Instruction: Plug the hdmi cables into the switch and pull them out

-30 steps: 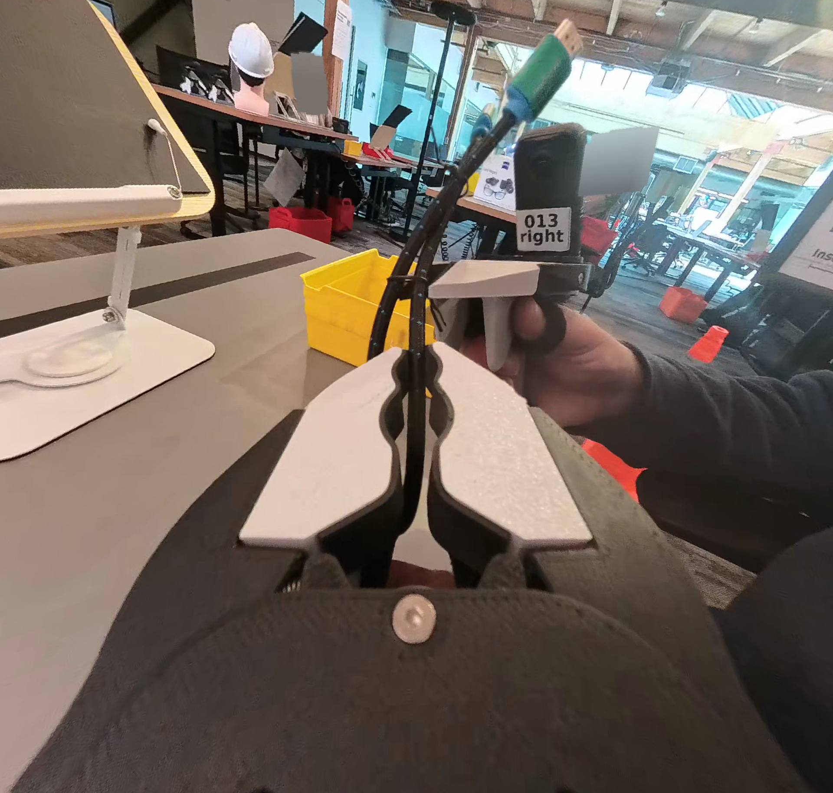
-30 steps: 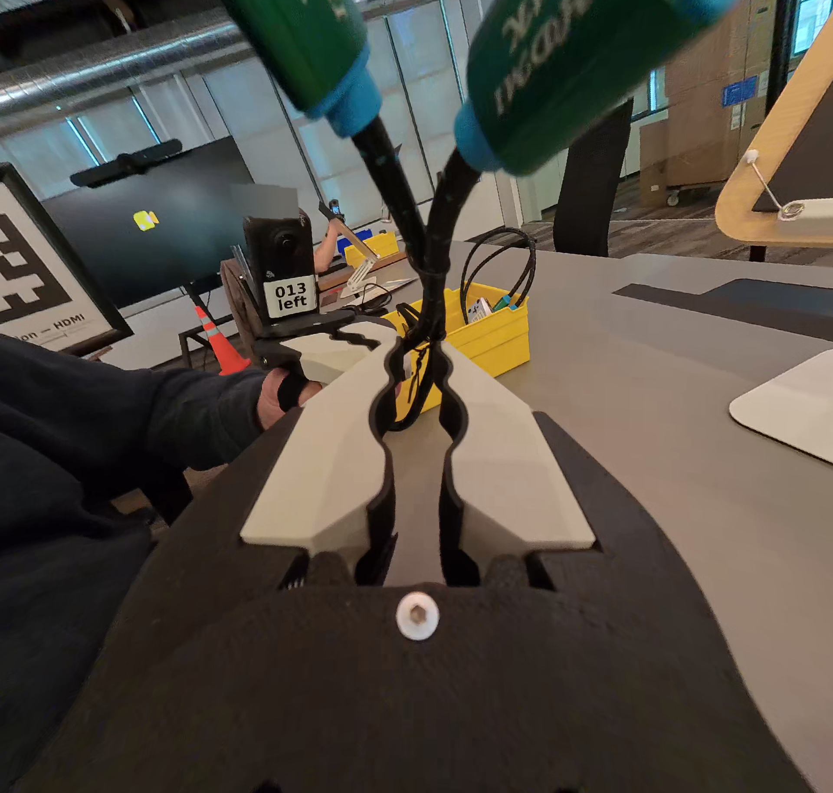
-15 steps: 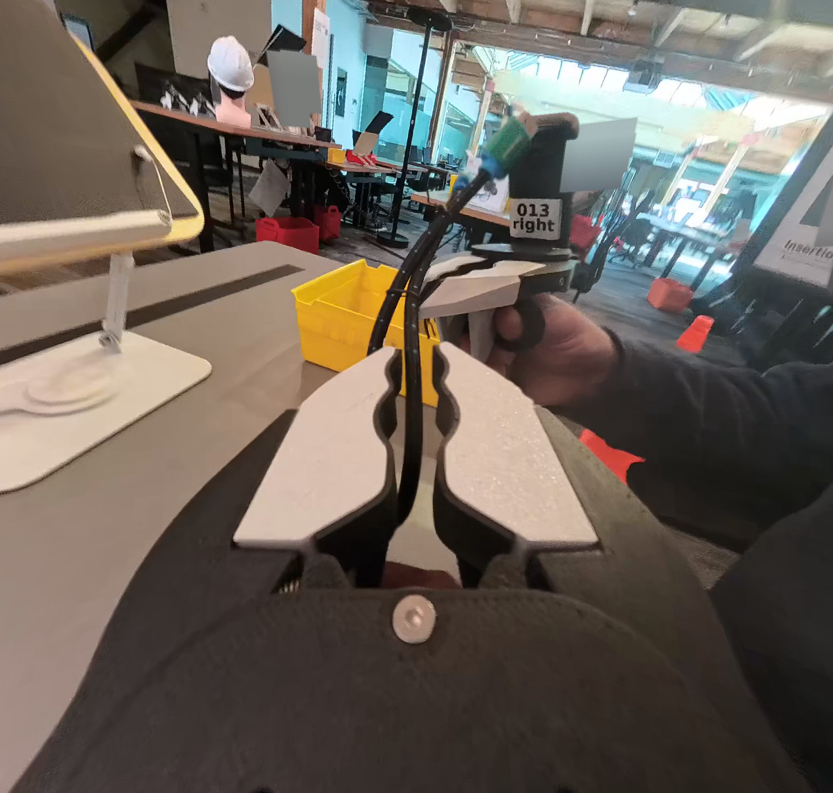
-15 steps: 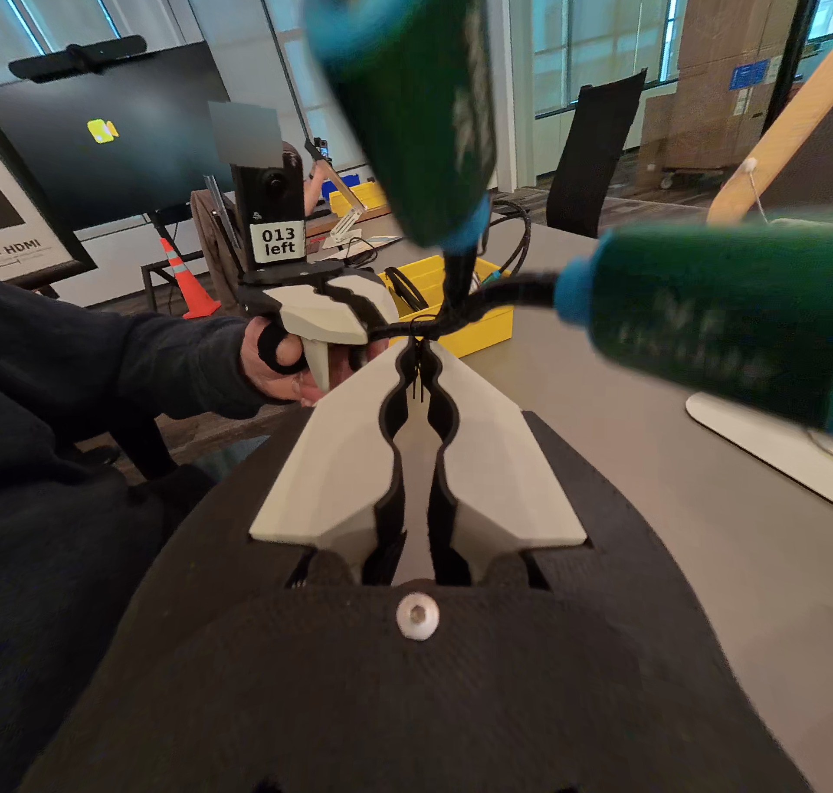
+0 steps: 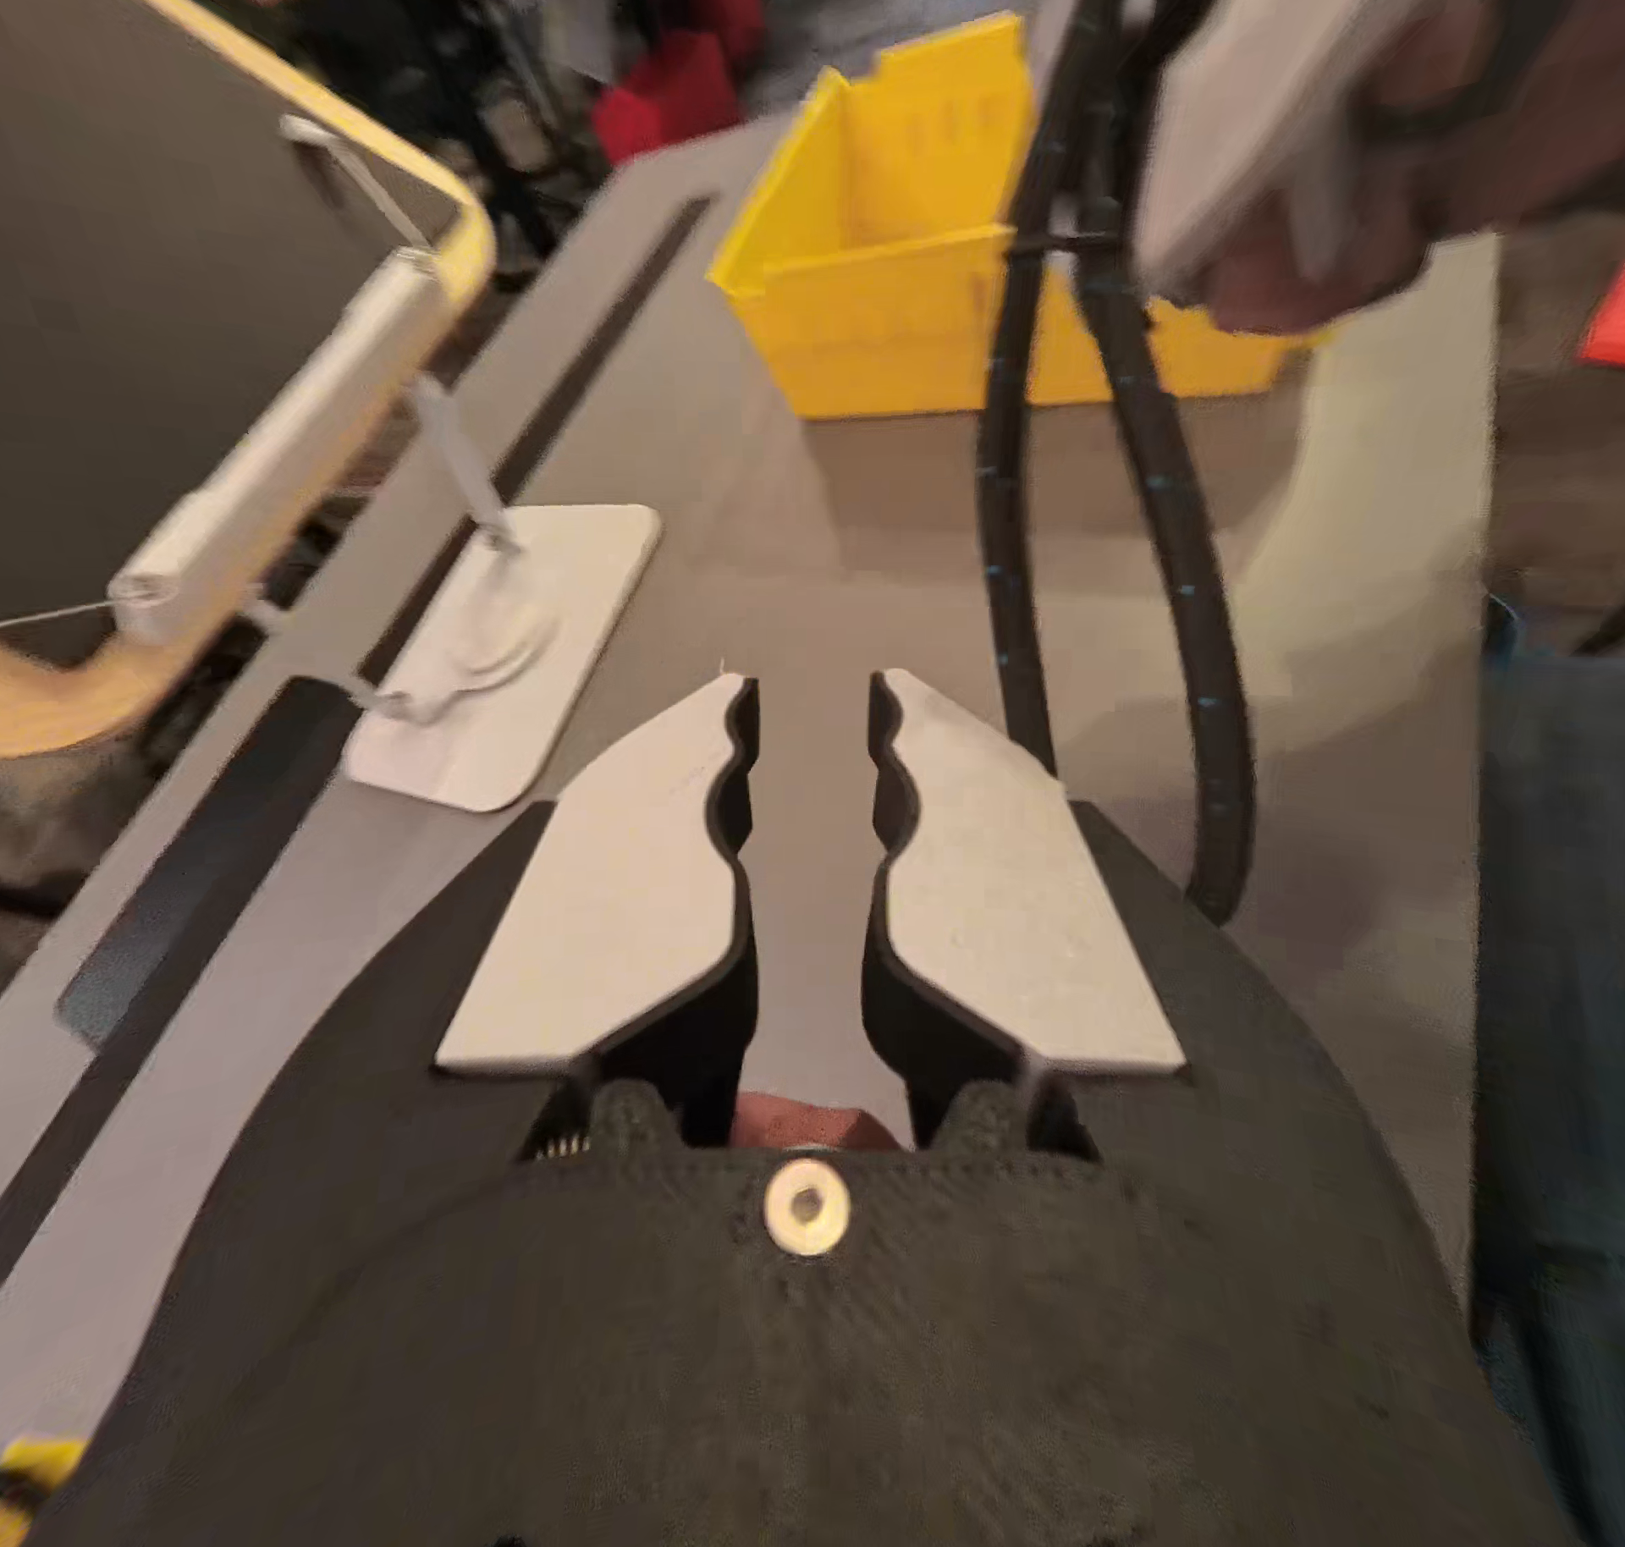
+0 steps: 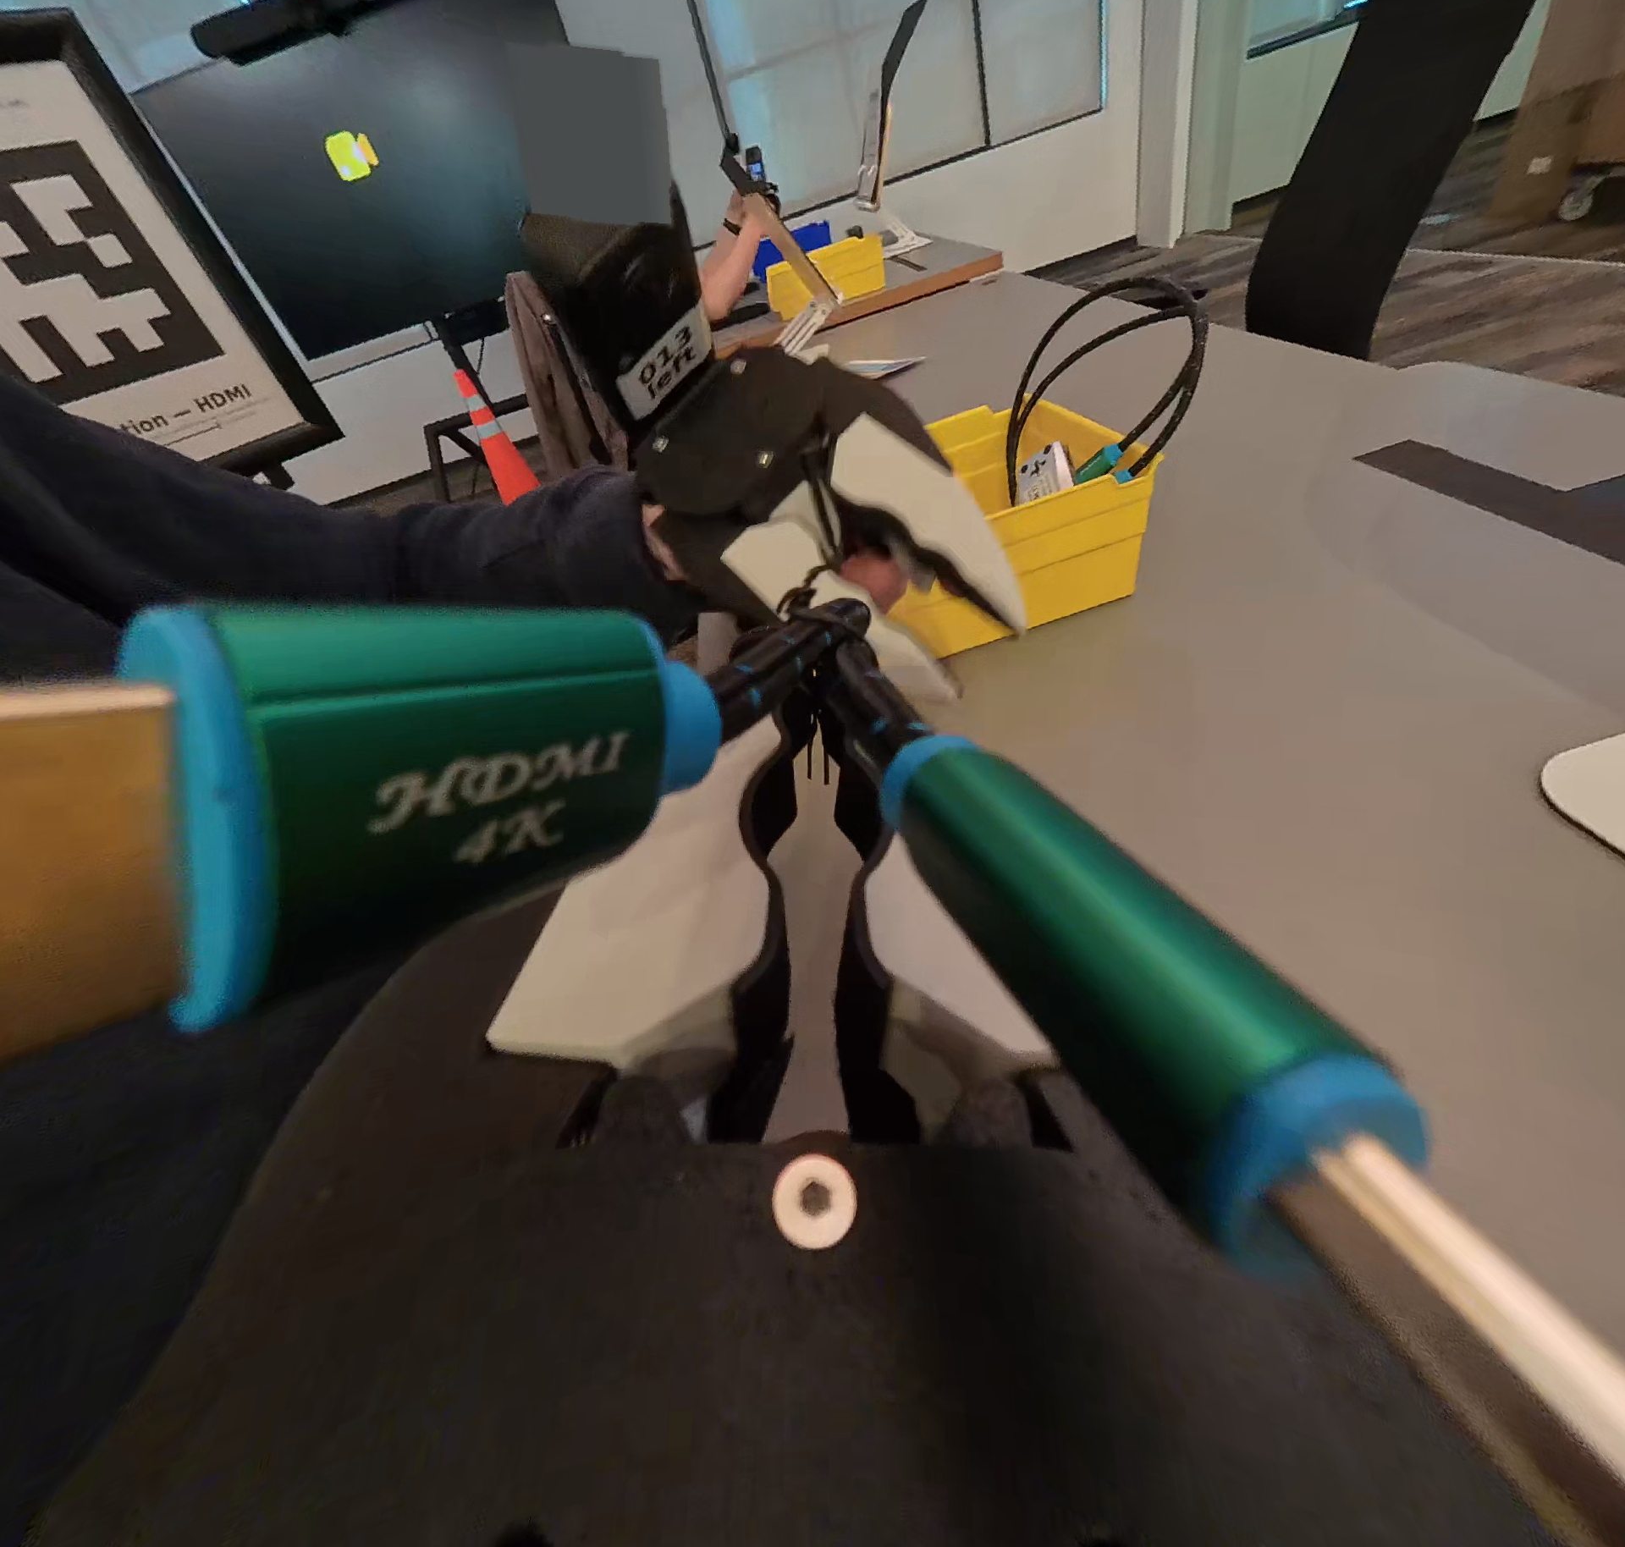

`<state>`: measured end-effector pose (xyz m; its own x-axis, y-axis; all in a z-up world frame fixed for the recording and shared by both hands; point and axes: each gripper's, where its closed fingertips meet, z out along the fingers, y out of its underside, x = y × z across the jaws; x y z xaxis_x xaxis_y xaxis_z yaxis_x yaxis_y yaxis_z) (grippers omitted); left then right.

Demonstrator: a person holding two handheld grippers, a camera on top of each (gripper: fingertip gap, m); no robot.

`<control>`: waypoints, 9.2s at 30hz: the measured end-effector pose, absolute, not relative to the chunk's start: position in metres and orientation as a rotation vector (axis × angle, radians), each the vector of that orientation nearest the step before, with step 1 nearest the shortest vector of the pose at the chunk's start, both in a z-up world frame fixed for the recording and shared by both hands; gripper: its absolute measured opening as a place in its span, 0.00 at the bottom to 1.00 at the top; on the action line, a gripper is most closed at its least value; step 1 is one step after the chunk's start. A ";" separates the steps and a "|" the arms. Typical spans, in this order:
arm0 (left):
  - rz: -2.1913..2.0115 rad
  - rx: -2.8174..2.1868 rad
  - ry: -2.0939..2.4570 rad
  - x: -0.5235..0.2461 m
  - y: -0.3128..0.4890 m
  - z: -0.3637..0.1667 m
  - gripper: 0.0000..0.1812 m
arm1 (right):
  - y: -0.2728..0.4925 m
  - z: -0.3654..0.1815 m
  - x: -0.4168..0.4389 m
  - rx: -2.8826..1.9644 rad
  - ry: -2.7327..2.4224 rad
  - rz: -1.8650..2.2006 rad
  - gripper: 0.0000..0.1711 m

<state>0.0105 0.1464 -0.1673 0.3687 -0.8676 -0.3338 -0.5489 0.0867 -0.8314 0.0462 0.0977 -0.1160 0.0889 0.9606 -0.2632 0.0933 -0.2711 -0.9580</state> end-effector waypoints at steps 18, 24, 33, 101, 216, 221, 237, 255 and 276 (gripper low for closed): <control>-0.310 -1.258 1.224 0.057 0.103 -0.105 0.42 | 0.098 -0.157 0.035 -1.649 -1.285 1.036 0.00; -0.309 -1.340 1.220 0.058 0.129 -0.097 0.39 | 0.090 -0.159 0.027 -1.609 -1.357 0.988 0.00; -0.564 -1.485 1.167 0.070 0.150 -0.099 0.37 | 0.090 -0.149 0.025 -1.538 -1.371 0.968 0.00; 0.216 -0.911 1.384 0.041 0.137 -0.080 0.27 | 0.136 -0.128 0.058 -1.551 -1.096 0.988 0.00; 0.624 -0.571 1.701 0.062 0.155 -0.125 0.30 | 0.113 -0.130 0.035 -1.456 -1.220 1.151 0.00; 0.397 -0.740 1.686 0.065 0.157 -0.129 0.22 | 0.113 -0.125 0.038 -1.439 -1.230 1.154 0.00; -0.989 -1.452 1.915 0.075 0.096 -0.166 0.07 | 0.108 -0.115 0.040 -1.296 -1.345 0.992 0.00; -1.733 -1.505 1.060 0.083 0.096 -0.145 0.21 | 0.136 -0.126 0.038 -1.433 -1.105 0.969 0.00; -1.388 -1.724 0.835 0.086 0.094 -0.173 0.15 | 0.168 -0.147 0.054 -1.557 -1.029 0.695 0.00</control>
